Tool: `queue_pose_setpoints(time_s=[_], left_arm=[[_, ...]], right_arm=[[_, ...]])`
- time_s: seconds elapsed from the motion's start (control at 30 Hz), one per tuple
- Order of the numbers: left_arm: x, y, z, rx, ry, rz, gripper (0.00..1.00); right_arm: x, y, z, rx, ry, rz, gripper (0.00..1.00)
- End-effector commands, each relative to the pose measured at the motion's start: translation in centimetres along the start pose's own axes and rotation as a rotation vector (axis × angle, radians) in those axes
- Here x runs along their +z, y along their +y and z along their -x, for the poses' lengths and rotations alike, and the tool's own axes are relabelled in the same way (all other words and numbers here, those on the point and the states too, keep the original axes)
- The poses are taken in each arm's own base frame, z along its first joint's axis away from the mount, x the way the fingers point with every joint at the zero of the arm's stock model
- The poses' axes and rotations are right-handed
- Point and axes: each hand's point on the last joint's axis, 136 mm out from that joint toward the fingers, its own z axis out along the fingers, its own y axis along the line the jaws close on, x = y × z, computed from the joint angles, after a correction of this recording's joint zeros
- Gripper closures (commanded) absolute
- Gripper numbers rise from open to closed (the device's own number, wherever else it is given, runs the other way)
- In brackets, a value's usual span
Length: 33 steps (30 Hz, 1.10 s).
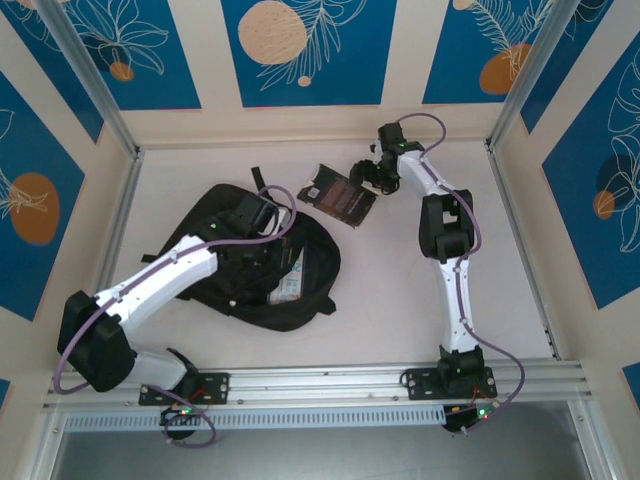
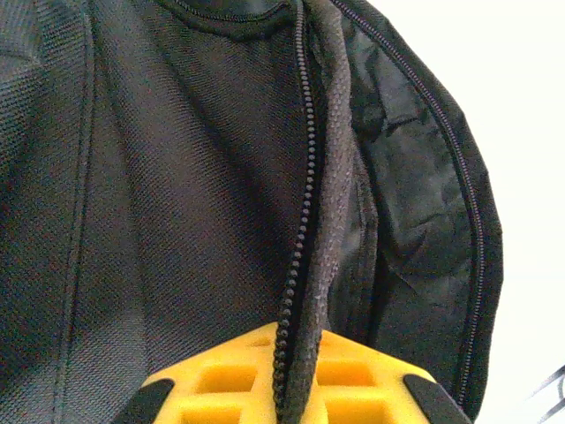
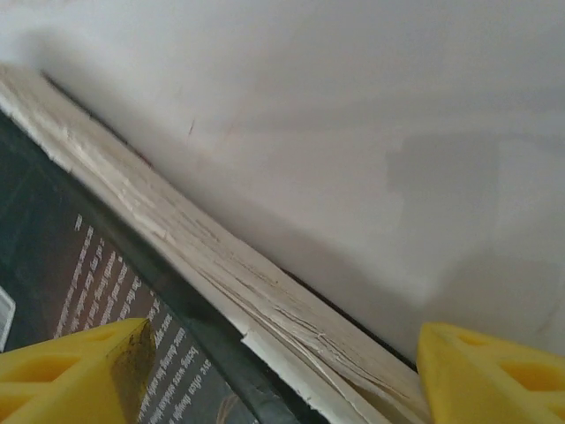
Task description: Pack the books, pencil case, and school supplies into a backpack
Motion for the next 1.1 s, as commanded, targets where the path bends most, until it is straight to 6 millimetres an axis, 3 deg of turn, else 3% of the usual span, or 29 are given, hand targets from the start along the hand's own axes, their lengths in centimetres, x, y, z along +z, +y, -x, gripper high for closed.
queue_pose_setpoints(time_s=[0.0, 0.23, 0.5, 0.63, 0.87, 0.97, 1.07], left_arm=[[0.1, 0.8, -0.2, 0.001, 0.011, 0.004, 1.0], [-0.9, 0.7, 0.3, -0.006, -0.029, -0.019, 1.0], [-1.8, 0.6, 0.4, -0.007, -0.051, -0.036, 1.0], [-1.9, 0.7, 0.4, -0.012, -0.055, -0.03, 1.0], [-1.9, 1.1, 0.4, -0.015, -0.064, -0.013, 1.0], [-1.6, 1.0, 0.3, -0.013, -0.054, -0.017, 1.0], [-1.5, 1.1, 0.3, -0.011, -0.048, -0.012, 0.99]], right_arm=[[-0.7, 2.3, -2.9, -0.047, 0.091, 0.072, 0.22], [-2.5, 3.7, -6.0, -0.093, 0.075, 0.069, 0.21], [0.0, 3.2, -10.0, -0.175, 0.193, -0.085, 0.25], [0.6, 1.9, -11.1, -0.207, 0.226, -0.205, 0.4], [-1.2, 0.8, -12.6, -0.181, 0.183, -0.23, 0.88], [-2.4, 1.0, -13.6, -0.168, 0.183, -0.181, 0.99], [-3.8, 0.6, -14.8, -0.134, 0.174, -0.156, 1.0]])
